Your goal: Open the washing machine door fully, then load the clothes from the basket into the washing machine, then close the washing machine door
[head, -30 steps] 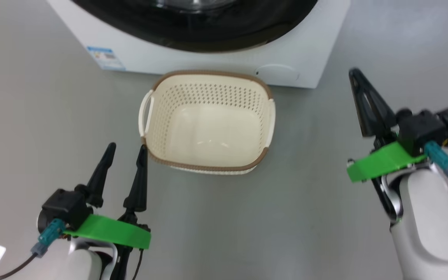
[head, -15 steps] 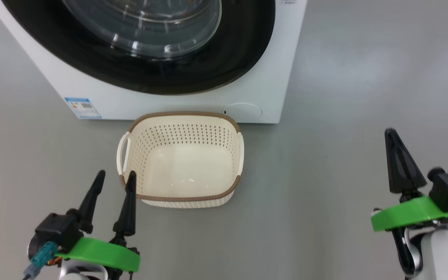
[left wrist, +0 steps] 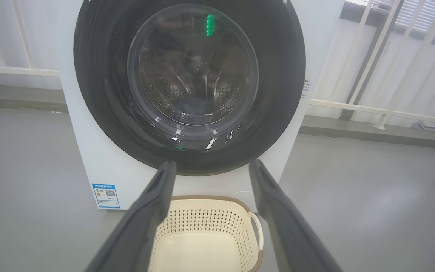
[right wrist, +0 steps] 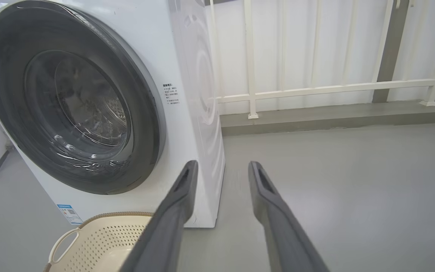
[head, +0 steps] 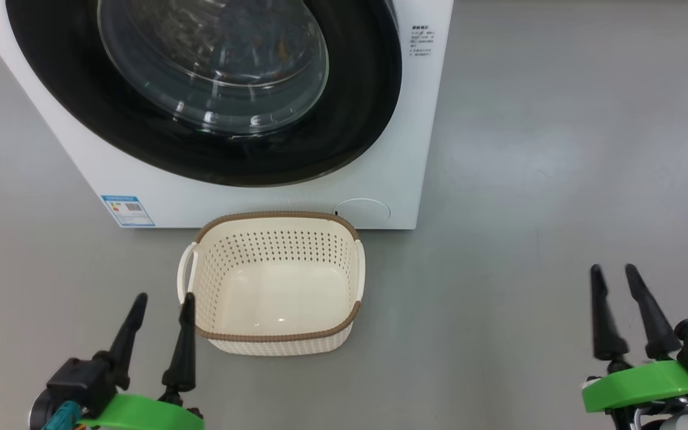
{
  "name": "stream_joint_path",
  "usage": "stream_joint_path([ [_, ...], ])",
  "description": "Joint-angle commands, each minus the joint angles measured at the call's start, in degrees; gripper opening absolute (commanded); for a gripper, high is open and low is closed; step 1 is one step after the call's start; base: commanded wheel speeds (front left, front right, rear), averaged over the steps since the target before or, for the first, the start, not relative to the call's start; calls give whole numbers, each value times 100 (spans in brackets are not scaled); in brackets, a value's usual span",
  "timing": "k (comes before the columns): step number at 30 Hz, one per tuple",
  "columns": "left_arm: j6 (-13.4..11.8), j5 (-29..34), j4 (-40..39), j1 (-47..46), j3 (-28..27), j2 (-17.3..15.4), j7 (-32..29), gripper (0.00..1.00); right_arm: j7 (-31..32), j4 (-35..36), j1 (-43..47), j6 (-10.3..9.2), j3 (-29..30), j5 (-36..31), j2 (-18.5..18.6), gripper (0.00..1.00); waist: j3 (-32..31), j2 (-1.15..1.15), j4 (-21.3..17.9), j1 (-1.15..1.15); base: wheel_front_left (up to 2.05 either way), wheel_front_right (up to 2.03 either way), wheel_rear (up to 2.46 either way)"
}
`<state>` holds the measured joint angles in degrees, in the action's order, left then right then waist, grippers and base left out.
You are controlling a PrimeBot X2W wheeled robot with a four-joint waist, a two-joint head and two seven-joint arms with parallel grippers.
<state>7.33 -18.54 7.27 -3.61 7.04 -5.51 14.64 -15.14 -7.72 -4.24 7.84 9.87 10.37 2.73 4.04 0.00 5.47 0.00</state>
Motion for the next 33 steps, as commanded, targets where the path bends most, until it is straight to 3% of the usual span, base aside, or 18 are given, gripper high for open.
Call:
stream_joint_path([
  [1, 15, 54, -123, -64, -249, -55, 36, 100, 15, 157, -10, -35, -138, 25, 16, 100, -43, 0, -20, 0, 0, 0, 0],
  [16, 15, 161, -362, 38, -199, -37, 36, 100, 15, 66, 48, -35, -210, 60, 15, 100, -158, 0, 5, 0, 0, 0, 0],
  [33, 15, -153, 59, 38, -130, -75, 36, 100, 15, 1, 42, -35, -210, 48, 15, 100, -171, 0, 26, 0, 0, 0, 0],
])
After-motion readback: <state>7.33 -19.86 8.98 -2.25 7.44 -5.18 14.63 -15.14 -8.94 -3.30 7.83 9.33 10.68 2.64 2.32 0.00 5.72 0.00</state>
